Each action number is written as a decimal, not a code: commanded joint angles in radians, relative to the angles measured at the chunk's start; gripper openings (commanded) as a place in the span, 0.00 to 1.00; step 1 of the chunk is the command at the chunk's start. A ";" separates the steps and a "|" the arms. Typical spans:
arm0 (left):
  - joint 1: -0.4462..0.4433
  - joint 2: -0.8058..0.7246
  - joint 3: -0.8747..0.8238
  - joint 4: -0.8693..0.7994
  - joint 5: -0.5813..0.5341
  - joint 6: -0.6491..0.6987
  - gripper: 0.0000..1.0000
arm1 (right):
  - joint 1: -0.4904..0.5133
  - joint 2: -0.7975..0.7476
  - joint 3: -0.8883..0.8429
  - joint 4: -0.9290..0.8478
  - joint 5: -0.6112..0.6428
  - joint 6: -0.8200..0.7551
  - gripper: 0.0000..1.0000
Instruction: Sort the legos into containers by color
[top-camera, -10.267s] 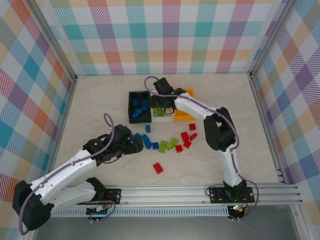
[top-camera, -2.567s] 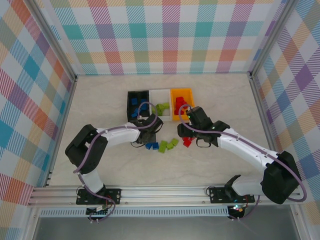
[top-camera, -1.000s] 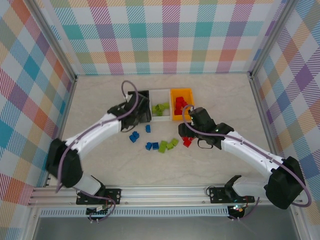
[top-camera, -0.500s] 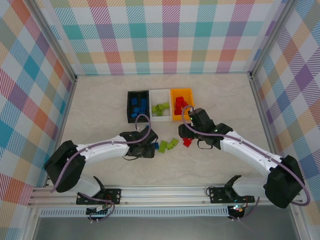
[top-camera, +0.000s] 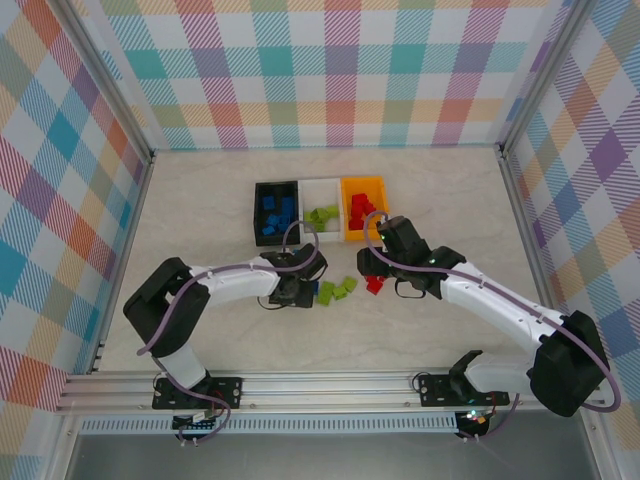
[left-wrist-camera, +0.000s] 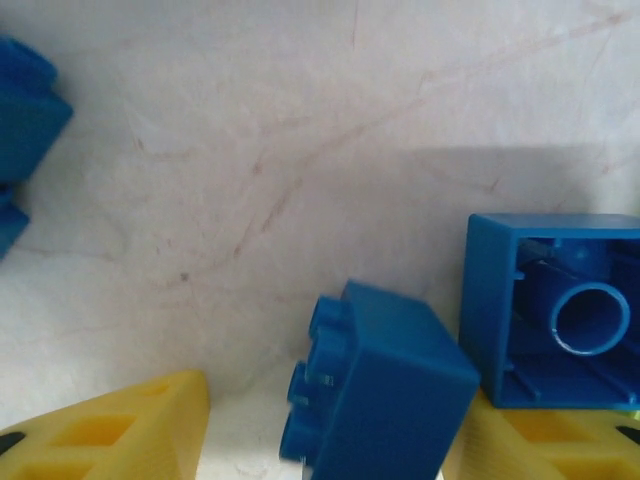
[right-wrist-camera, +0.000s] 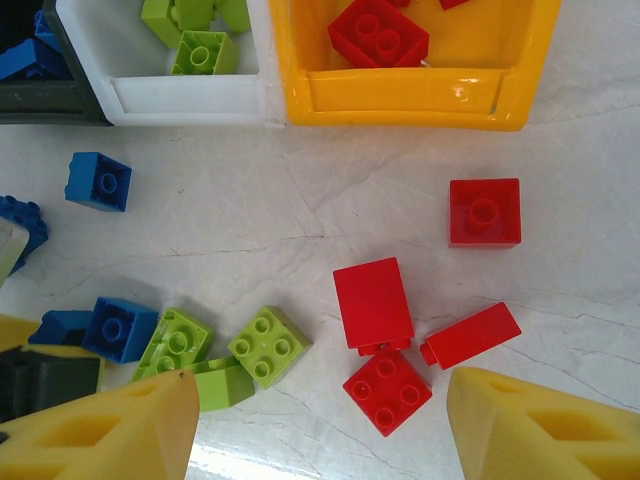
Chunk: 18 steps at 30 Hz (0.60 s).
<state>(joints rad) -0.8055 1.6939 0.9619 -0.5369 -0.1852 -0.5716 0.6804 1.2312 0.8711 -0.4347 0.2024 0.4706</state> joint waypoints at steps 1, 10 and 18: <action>0.019 0.030 0.052 0.013 -0.053 0.043 0.54 | 0.001 -0.018 0.012 0.002 0.018 -0.004 0.67; 0.021 -0.069 0.062 -0.042 -0.082 0.038 0.23 | -0.001 -0.012 0.008 0.016 0.014 -0.004 0.67; 0.191 -0.198 0.213 -0.112 -0.133 0.070 0.23 | -0.004 -0.004 0.014 0.022 0.015 -0.006 0.67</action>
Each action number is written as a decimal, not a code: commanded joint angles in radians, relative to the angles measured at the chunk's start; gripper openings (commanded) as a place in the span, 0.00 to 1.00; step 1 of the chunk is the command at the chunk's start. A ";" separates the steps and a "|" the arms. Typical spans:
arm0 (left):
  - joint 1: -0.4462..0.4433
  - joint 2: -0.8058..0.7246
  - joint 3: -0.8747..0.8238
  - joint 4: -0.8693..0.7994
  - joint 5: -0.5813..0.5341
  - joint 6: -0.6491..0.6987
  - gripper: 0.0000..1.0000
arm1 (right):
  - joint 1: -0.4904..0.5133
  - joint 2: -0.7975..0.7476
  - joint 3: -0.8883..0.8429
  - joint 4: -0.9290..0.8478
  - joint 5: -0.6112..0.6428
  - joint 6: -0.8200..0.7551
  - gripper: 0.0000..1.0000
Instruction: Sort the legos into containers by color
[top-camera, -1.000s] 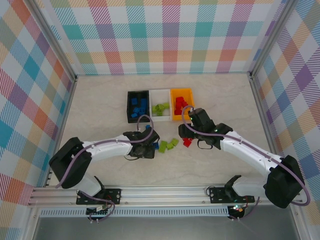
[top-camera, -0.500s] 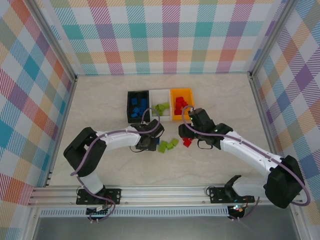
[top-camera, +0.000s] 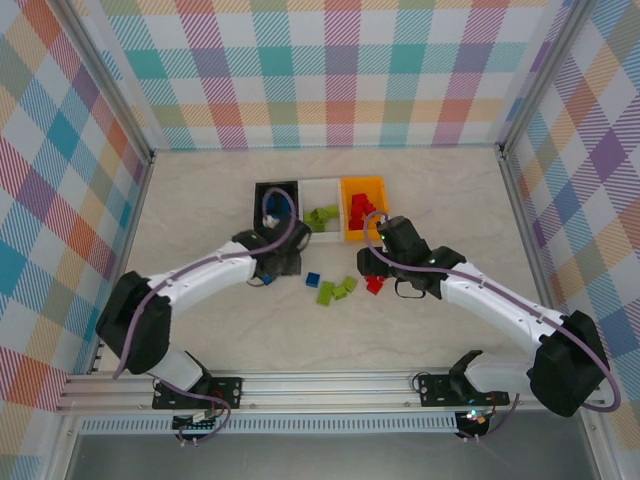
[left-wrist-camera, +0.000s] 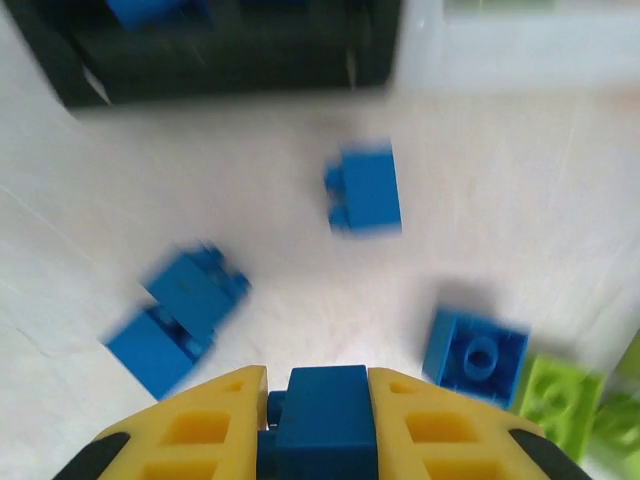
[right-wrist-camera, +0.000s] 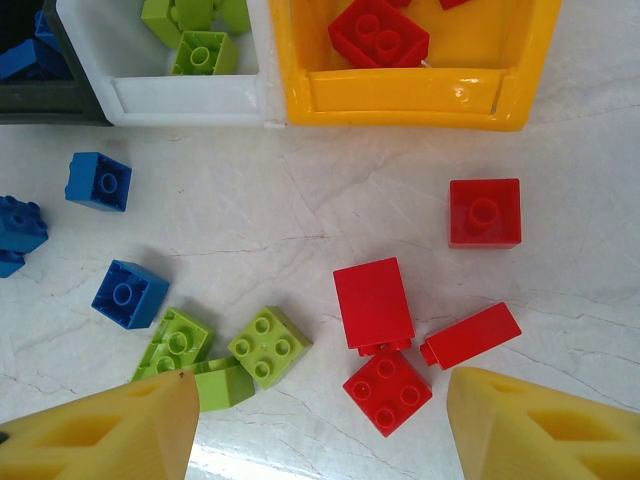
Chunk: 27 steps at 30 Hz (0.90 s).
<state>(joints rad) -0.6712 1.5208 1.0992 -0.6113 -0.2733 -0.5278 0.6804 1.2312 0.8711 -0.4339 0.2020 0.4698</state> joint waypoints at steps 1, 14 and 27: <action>0.083 -0.004 0.113 -0.046 -0.054 0.035 0.23 | -0.005 0.000 0.015 0.020 0.016 -0.006 0.67; 0.201 0.452 0.559 -0.123 -0.181 0.070 0.22 | -0.008 0.004 0.013 0.024 0.001 0.001 0.67; 0.154 0.268 0.470 -0.031 -0.082 -0.007 0.89 | 0.008 0.006 -0.032 0.023 -0.160 -0.030 0.73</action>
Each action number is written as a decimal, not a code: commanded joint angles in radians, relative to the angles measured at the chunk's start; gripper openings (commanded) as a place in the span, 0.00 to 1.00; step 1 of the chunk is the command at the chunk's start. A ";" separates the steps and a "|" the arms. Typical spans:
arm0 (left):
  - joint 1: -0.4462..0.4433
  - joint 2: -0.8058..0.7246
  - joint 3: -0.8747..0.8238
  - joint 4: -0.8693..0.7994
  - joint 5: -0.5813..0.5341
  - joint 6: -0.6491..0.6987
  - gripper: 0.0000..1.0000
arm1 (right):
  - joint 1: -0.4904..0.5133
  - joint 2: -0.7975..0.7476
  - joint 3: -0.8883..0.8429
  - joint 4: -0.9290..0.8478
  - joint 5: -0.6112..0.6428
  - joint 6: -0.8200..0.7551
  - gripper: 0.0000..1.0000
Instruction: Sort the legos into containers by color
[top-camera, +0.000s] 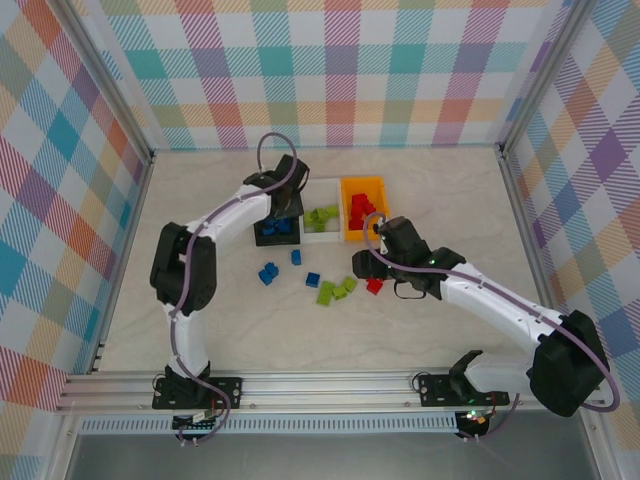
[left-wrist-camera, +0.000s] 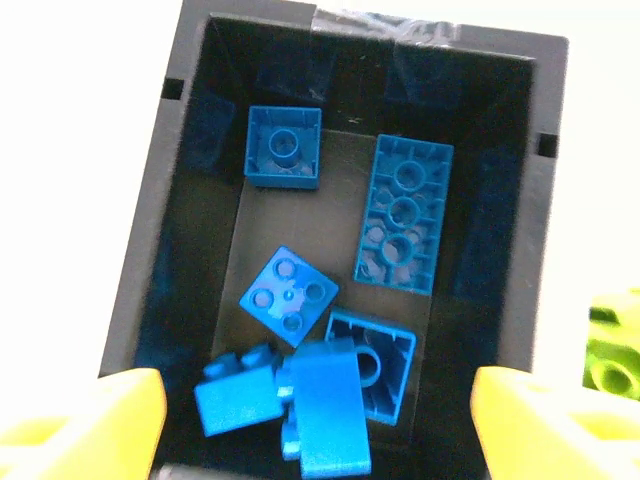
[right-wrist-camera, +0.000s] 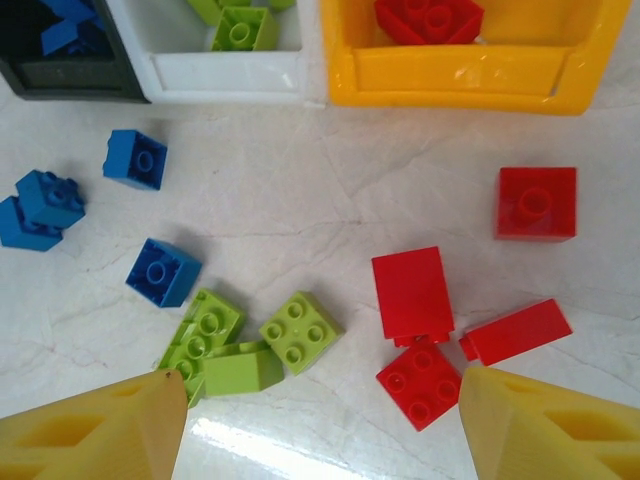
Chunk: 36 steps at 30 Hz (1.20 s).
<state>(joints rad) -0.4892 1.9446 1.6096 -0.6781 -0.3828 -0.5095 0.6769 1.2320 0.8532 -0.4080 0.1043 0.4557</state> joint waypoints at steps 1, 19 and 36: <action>-0.040 -0.212 -0.085 0.058 0.042 -0.039 0.96 | 0.026 0.014 -0.017 -0.003 -0.072 -0.012 0.73; -0.233 -0.932 -0.810 0.058 0.021 -0.208 1.00 | 0.207 0.381 0.107 0.035 0.065 0.097 0.69; -0.233 -1.049 -0.938 0.008 -0.001 -0.258 1.00 | 0.258 0.513 0.209 -0.046 0.161 0.074 0.52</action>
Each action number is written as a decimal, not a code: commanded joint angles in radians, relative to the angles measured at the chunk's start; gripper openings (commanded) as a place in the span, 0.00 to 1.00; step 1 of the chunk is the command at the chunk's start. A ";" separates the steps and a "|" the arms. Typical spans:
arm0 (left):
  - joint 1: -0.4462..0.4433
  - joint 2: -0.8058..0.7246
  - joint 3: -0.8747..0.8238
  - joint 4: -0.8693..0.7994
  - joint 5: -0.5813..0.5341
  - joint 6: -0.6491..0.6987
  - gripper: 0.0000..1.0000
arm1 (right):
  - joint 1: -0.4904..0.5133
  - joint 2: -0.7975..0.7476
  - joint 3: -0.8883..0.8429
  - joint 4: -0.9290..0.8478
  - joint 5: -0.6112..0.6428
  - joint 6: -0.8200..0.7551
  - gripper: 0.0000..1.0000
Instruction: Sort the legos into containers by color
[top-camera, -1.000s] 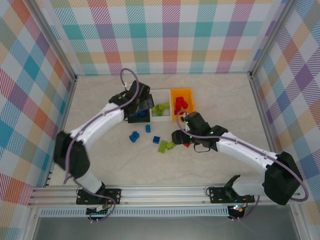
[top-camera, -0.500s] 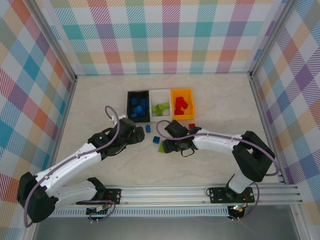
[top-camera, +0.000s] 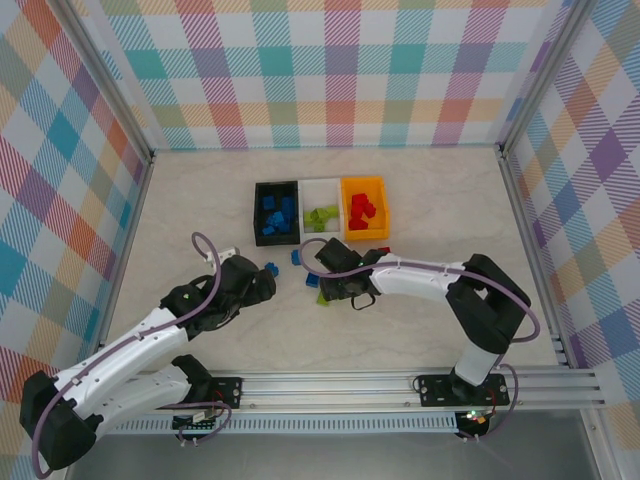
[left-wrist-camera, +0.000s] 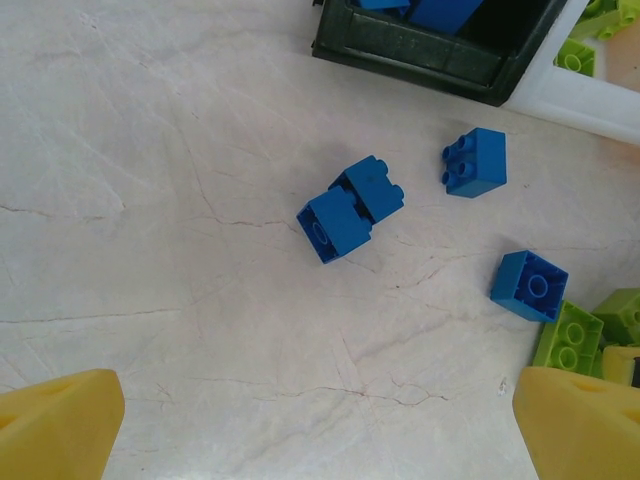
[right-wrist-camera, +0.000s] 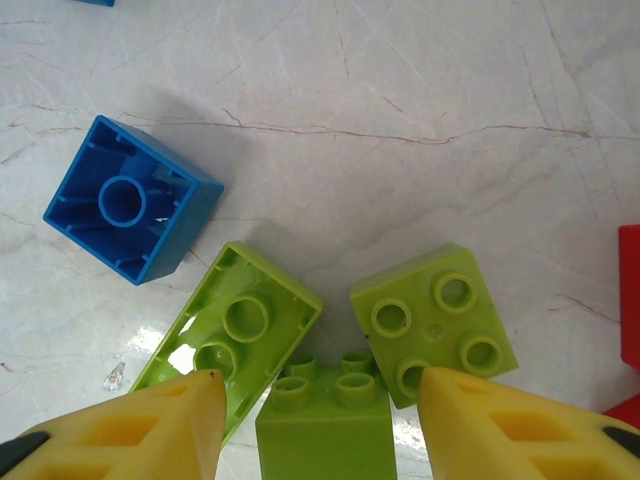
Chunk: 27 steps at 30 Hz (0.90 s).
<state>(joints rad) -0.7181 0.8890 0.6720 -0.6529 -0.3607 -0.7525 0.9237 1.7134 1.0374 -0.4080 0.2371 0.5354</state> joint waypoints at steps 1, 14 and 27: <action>-0.003 0.008 0.000 -0.016 -0.024 -0.012 1.00 | 0.016 0.040 0.028 -0.053 0.035 -0.006 0.51; -0.004 0.030 0.013 -0.033 -0.030 -0.004 1.00 | 0.058 -0.001 0.014 -0.099 0.098 0.003 0.48; -0.004 0.035 0.017 -0.036 -0.029 0.003 1.00 | 0.073 -0.073 -0.022 -0.087 0.080 0.047 0.62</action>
<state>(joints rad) -0.7181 0.9211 0.6720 -0.6563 -0.3794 -0.7517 0.9890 1.6409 1.0080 -0.4862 0.3252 0.5579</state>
